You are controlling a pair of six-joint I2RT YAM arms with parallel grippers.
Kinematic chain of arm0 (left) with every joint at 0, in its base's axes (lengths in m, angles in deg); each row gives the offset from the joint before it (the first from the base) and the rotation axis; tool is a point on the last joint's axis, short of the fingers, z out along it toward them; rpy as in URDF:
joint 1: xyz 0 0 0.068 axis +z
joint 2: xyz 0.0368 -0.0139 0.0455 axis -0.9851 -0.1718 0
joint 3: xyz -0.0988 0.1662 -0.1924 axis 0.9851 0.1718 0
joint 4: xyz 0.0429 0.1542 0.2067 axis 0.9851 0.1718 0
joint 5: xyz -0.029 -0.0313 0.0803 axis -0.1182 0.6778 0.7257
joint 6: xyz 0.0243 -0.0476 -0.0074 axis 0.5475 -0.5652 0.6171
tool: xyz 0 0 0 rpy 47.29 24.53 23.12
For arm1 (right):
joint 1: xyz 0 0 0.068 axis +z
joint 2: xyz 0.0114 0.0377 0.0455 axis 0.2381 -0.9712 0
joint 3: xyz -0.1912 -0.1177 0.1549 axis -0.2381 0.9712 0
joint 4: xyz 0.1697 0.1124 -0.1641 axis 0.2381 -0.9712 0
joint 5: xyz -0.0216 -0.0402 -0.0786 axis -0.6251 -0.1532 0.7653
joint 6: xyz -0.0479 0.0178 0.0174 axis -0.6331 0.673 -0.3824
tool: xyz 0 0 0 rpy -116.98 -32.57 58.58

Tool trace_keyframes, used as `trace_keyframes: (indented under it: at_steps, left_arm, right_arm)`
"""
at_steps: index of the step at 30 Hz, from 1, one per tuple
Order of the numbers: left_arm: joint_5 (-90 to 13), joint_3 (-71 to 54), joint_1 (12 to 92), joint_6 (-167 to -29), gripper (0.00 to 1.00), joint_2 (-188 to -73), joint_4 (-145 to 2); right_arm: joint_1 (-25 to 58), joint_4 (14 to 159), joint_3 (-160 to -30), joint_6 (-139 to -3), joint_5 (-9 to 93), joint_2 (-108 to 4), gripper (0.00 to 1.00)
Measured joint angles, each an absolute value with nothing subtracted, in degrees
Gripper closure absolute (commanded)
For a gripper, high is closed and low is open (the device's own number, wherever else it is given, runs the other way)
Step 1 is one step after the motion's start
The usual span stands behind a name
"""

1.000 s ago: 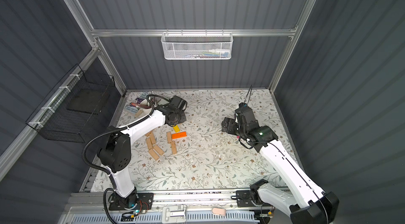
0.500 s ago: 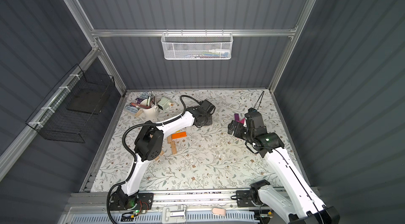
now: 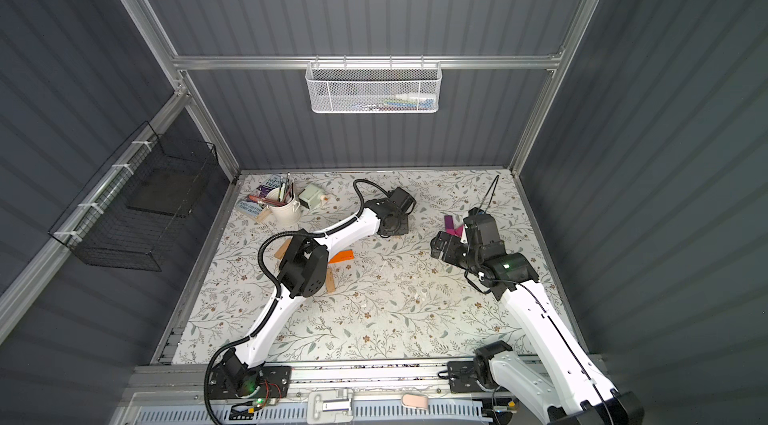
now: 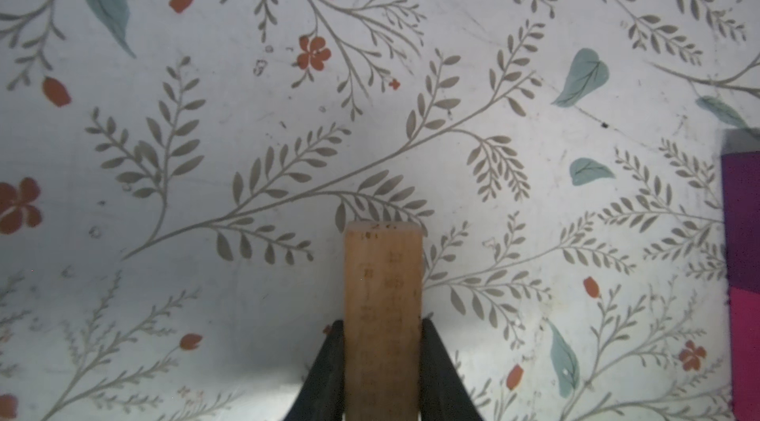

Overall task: Assemble the letter k with building blocks
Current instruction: Place the building block at the center of the board.

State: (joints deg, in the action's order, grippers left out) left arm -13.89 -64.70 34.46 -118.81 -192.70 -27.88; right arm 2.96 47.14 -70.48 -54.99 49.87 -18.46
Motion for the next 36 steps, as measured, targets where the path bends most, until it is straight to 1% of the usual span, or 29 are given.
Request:
trace_keyframes:
  at_steps: [5, 10, 21, 25, 36]
  left_arm:
    - [-13.89, -65.01, 34.79, -119.25, 0.81, -192.88, -27.4]
    - [-13.91, -65.01, 34.96, -119.71, 0.75, -192.88, -27.4]
    - [-14.17, -64.98, 35.97, -120.56, 0.69, -192.88, -27.43]
    - [-14.33, -64.98, 35.97, -120.56, 0.64, -192.88, -27.43]
    - [-14.33, -64.74, 35.97, -120.69, 0.64, -192.83, -27.91]
  right_arm:
    - [2.96, 46.98, -70.44, -54.99, 49.87, -18.35, 0.01]
    - [2.96, 46.96, -70.24, -54.99, 49.89, -18.26, 0.01]
    - [2.96, 46.96, -70.16, -54.91, 49.87, -18.19, 0.01]
    - [2.96, 46.96, -70.16, -54.71, 49.85, -17.98, 0.01]
    - [2.96, 46.92, -70.16, -54.12, 49.71, -16.99, 0.01]
